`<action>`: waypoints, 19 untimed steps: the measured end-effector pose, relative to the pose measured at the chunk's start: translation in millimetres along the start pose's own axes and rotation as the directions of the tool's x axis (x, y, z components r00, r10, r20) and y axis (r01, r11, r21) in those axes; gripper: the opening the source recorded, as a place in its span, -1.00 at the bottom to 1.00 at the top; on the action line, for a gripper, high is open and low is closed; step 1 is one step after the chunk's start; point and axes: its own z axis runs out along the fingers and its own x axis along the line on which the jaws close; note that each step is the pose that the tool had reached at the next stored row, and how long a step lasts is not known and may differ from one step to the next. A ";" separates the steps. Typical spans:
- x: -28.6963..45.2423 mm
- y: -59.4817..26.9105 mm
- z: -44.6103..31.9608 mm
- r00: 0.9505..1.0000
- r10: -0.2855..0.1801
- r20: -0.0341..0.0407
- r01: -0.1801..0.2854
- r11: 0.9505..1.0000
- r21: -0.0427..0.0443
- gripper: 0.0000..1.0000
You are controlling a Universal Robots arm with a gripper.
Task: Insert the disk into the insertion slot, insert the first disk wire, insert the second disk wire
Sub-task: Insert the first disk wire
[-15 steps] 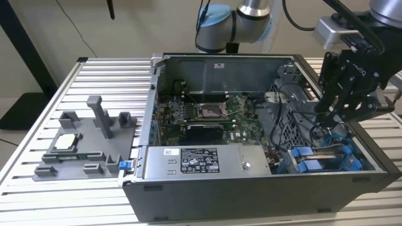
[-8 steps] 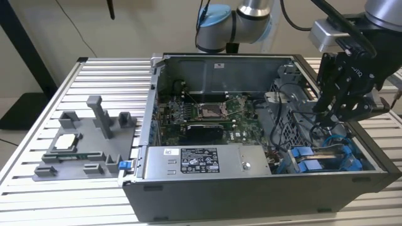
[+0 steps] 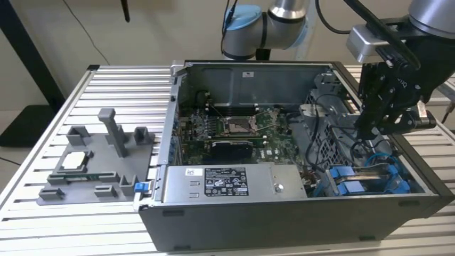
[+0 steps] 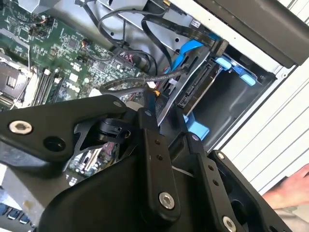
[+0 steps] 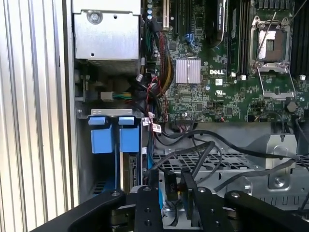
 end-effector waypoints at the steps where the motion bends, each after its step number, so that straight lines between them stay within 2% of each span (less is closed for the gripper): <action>1: 0.0 0.1 0.1 1.000 -0.002 0.002 0.002 1.000 0.003 1.00; 9: 0.2 0.8 1.9 1.000 -0.016 0.013 0.016 1.000 0.020 1.00; 10: 0.2 1.2 2.0 1.000 -0.016 0.014 0.016 1.000 0.021 -1.00; 19: 0.9 2.5 2.2 1.000 -0.016 0.015 0.016 1.000 0.022 -1.00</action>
